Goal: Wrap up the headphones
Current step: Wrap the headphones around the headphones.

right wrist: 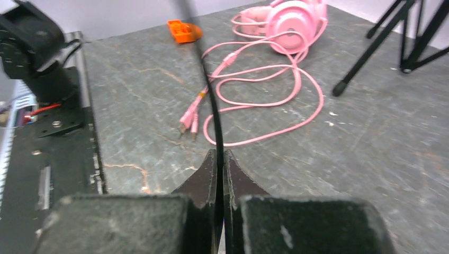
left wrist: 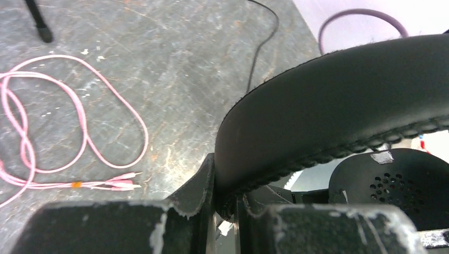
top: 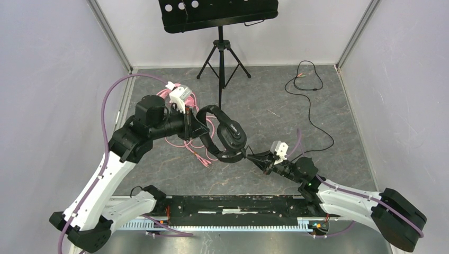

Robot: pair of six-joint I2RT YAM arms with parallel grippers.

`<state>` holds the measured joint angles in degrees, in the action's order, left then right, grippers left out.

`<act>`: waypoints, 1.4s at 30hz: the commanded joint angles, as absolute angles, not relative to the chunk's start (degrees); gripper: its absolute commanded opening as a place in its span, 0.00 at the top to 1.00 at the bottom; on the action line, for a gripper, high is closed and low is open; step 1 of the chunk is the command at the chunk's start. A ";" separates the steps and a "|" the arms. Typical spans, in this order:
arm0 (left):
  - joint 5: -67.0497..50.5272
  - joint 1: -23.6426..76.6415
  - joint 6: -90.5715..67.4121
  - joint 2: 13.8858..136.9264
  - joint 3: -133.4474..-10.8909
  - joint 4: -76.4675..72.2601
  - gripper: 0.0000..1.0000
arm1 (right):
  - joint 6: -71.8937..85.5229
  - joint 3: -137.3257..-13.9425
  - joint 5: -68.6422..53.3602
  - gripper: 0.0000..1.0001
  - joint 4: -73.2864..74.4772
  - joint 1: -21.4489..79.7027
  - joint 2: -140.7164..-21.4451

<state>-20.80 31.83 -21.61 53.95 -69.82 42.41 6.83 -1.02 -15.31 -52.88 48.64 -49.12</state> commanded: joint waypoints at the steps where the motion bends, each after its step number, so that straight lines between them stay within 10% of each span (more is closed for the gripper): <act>1: -31.98 31.72 -25.79 50.31 -68.37 35.86 0.98 | 0.46 0.43 -7.01 1.00 -49.25 48.69 -47.10; 17: -44.45 31.82 -13.88 53.79 -61.26 37.83 0.98 | -8.34 -13.31 -5.57 0.97 -42.89 48.61 -45.72; 42: -6.88 45.61 2.45 59.27 -61.29 49.12 0.98 | -0.63 -38.61 -2.93 1.00 -6.57 48.52 -46.12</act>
